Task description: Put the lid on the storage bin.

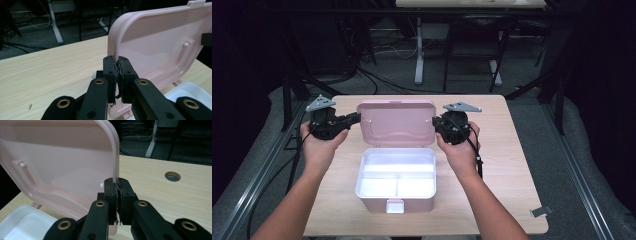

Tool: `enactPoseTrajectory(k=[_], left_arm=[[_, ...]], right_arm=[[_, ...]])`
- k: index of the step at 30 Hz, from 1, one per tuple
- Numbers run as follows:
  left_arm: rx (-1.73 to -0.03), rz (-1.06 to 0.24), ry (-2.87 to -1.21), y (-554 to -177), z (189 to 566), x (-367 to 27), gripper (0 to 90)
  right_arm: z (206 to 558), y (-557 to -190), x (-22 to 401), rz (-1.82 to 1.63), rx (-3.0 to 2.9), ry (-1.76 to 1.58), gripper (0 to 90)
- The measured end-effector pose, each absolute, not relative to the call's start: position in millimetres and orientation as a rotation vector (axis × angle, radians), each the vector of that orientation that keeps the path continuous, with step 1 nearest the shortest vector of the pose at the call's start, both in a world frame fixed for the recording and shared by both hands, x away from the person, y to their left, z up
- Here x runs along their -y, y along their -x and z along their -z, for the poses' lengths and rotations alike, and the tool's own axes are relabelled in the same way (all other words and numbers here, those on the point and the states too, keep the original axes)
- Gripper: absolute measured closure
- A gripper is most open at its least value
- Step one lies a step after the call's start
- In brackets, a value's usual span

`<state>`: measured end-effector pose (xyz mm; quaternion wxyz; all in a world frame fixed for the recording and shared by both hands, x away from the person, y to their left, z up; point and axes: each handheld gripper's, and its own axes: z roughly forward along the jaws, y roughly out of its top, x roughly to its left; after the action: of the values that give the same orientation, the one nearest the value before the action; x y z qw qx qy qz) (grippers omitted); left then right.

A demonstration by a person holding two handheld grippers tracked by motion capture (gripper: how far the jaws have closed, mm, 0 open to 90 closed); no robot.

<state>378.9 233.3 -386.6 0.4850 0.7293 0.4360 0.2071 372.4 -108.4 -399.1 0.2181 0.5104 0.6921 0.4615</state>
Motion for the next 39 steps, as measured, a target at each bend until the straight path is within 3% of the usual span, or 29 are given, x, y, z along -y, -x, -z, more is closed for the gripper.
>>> enactPoseTrajectory(k=[39], left_arm=[[-1.0, -0.501, -1.807, -354.3, 382.3, -236.3, 79.5]], right_arm=[[385.1, -348.0, 112.7, -1.358, -1.91, -1.336, 82.4]])
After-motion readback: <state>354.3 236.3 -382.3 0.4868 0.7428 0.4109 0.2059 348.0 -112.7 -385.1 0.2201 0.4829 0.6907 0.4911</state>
